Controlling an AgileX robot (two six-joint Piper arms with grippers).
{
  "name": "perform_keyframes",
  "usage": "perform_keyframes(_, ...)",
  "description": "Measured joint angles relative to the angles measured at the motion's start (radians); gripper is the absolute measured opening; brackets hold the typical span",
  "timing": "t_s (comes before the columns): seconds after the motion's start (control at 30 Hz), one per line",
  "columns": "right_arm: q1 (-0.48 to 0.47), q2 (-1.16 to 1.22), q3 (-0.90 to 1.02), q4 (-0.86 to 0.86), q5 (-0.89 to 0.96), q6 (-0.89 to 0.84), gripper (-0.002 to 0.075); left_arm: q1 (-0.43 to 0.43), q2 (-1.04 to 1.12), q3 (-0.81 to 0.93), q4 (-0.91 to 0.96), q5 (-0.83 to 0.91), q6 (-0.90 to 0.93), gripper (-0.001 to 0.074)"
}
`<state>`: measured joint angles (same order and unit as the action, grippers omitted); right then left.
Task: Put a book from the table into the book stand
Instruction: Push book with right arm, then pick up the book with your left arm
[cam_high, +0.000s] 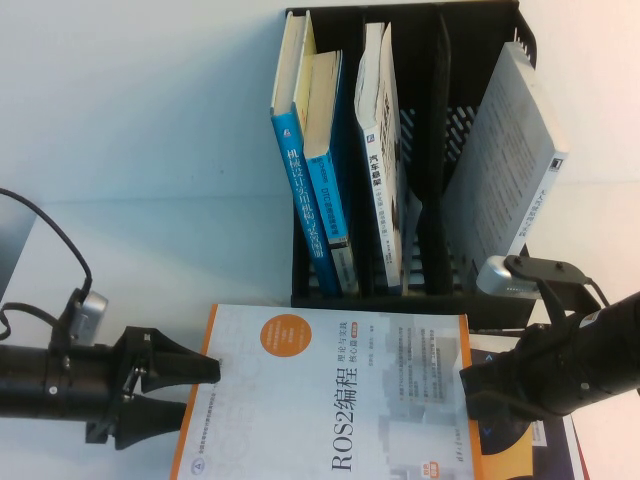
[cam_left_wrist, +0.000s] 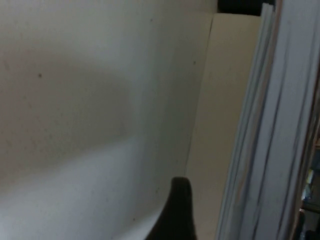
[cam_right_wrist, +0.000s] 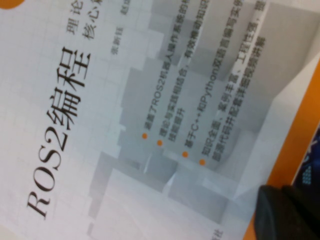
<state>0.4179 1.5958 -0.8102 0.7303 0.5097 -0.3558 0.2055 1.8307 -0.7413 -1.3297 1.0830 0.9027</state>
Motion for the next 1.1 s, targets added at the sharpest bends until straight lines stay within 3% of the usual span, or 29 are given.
perform_keyframes(0.2, 0.000, 0.000, 0.000, 0.000, 0.000, -0.008, -0.0003, -0.008, 0.085, -0.005, -0.079, 0.049, 0.066, 0.0613)
perform_keyframes(0.5, 0.000, 0.000, 0.000, 0.000, 0.002, -0.007, -0.0003, -0.149, 0.113, -0.025, -0.077, 0.046, 0.089, 0.0600)
perform_keyframes(0.6, 0.000, 0.000, 0.000, 0.000, 0.006, -0.007, -0.0003, -0.161, 0.114, -0.025, -0.057, 0.019, 0.089, 0.0515)
perform_keyframes(0.83, 0.000, -0.004, -0.002, -0.014, 0.012, -0.007, -0.0003, -0.138, 0.114, -0.029, -0.055, 0.086, 0.116, 0.0120)
perform_keyframes(1.1, 0.001, -0.100, -0.002, -0.045, 0.054, -0.007, -0.0003, -0.107, 0.075, -0.029, -0.049, 0.114, 0.113, 0.0108)
